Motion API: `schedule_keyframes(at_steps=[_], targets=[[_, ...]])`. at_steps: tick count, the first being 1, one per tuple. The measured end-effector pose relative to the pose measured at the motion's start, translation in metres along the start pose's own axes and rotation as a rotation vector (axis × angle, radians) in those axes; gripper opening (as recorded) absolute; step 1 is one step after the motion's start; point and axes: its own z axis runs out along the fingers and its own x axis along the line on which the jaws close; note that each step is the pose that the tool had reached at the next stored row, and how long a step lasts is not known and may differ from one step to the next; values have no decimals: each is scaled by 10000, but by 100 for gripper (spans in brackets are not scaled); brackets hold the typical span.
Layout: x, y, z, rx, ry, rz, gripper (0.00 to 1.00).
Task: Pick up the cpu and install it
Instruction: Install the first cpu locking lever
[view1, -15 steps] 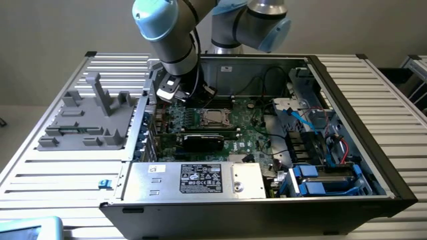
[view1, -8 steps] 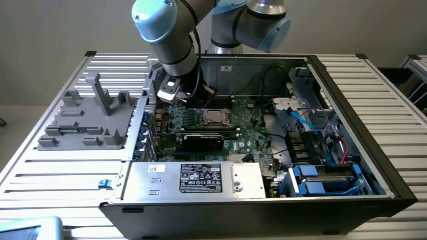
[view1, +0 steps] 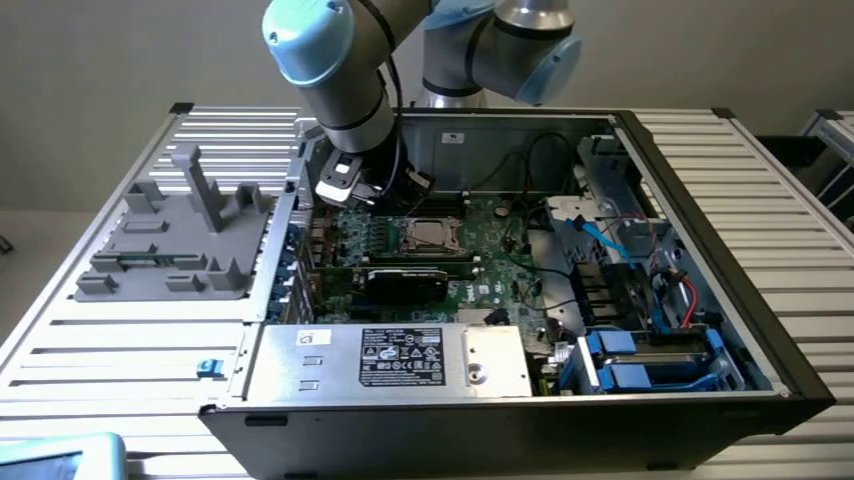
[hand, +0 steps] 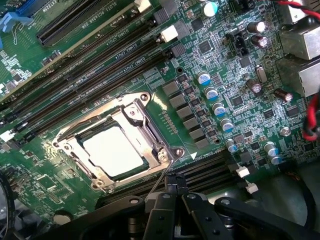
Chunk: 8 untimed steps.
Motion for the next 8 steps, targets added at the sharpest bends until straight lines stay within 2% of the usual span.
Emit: schedule_keyframes(at_steps=[4, 7, 8], targets=[[-3, 2, -1, 10, 16, -6, 11], [-5, 6, 8, 117, 178, -67, 11], [-5, 8, 10, 162, 250, -94, 11]])
